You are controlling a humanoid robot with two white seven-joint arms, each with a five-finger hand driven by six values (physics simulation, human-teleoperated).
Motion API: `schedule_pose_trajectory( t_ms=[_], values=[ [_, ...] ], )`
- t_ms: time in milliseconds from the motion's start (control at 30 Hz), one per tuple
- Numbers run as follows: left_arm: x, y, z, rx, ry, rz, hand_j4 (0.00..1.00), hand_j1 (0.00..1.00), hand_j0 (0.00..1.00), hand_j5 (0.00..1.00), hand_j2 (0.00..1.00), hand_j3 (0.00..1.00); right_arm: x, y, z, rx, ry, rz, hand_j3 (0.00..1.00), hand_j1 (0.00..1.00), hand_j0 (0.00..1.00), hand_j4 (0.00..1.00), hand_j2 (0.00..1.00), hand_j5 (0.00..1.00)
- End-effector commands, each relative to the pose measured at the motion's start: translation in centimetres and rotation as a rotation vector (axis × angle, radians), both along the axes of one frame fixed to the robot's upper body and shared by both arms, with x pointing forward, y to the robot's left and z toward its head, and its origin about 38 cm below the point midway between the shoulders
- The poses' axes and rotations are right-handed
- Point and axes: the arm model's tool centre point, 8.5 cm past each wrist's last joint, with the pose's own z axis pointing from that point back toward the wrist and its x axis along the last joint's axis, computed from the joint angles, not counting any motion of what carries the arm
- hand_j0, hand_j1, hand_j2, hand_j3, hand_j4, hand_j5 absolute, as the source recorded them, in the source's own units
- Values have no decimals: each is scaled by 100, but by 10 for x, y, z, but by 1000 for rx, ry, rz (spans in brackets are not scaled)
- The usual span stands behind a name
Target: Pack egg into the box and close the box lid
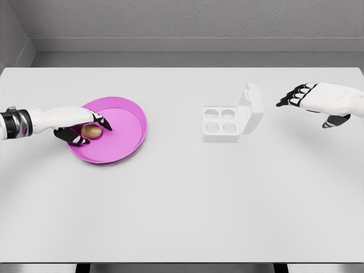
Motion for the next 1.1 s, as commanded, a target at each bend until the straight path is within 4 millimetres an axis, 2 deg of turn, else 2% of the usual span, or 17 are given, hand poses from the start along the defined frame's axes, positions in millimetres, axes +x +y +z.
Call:
schedule_pose_trajectory(
  t_ms=[0,267,367,567,833,967,1067],
  values=[
    [0,0,1,-5,1,4,70,70,70,70,70,70,0,-1,1,3,0,-3,100,100,100,100,100,100],
    [0,0,1,-6,0,3,70,70,70,70,70,70,0,-1,0,2,1,-4,100,100,100,100,100,100],
    [0,0,0,-6,1,1,64,64,64,64,64,64,-1,-2,0,1,1,-5,100,100,100,100,100,100],
    [-2,-1,-3,-6,7,-1,60,60,60,60,60,60,0,-2,1,1,0,-5,100,100,100,100,100,100],
    [-2,-1,-2,-7,6,0,50,50,50,50,50,50,0,1,1,7,-1,-1,100,100,100,100,100,100],
    [-2,-1,-3,-6,7,-1,37,37,37,37,37,37,0,0,0,7,2,-1,100,100,100,100,100,100],
    [-2,-1,-2,-7,4,-2,32,32,32,32,32,32,-1,1,-4,1,14,3,100,100,100,100,100,100]
  ],
)
